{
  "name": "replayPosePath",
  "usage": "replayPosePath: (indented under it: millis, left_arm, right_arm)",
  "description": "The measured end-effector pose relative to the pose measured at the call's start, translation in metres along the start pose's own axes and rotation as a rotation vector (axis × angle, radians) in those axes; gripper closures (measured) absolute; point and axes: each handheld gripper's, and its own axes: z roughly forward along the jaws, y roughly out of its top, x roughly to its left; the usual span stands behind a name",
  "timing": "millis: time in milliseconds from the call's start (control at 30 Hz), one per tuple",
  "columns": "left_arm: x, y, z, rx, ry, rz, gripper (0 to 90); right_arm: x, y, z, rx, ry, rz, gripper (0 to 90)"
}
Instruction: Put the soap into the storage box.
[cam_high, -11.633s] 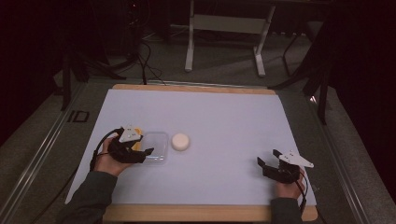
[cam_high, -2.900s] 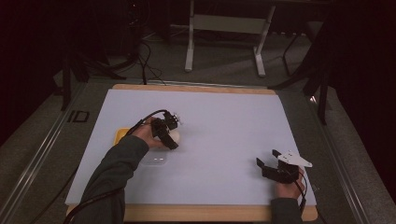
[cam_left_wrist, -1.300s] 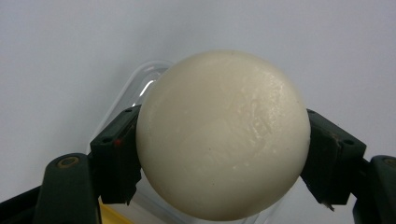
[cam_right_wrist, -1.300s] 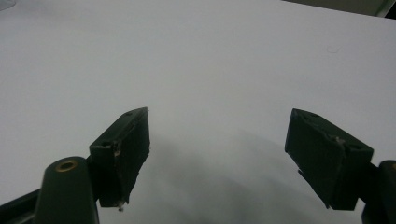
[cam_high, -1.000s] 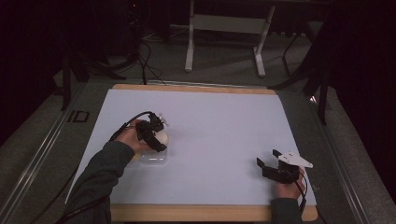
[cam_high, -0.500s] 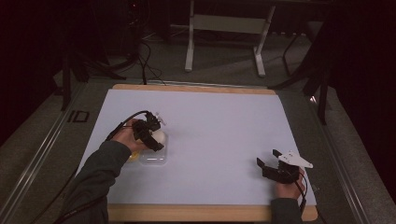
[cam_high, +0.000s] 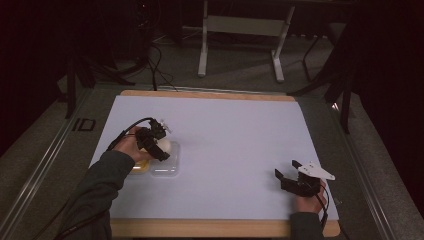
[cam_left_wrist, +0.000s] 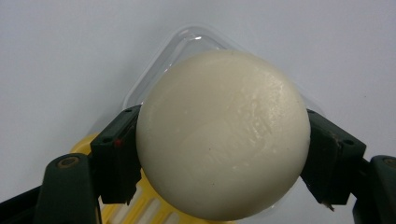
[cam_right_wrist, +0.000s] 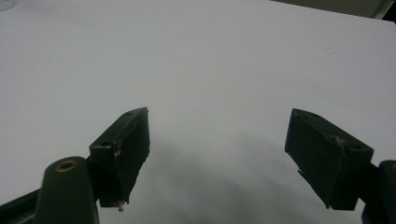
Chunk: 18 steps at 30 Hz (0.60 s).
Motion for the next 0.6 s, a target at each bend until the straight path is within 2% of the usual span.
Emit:
replayPosePath:
  millis: [600]
  left_arm:
    - [0.010,-0.017,-0.006,0.003,0.019,-0.038,24.8]
  right_arm:
    - [0.000,0.000,0.000,0.002,-0.001,-0.003,21.5]
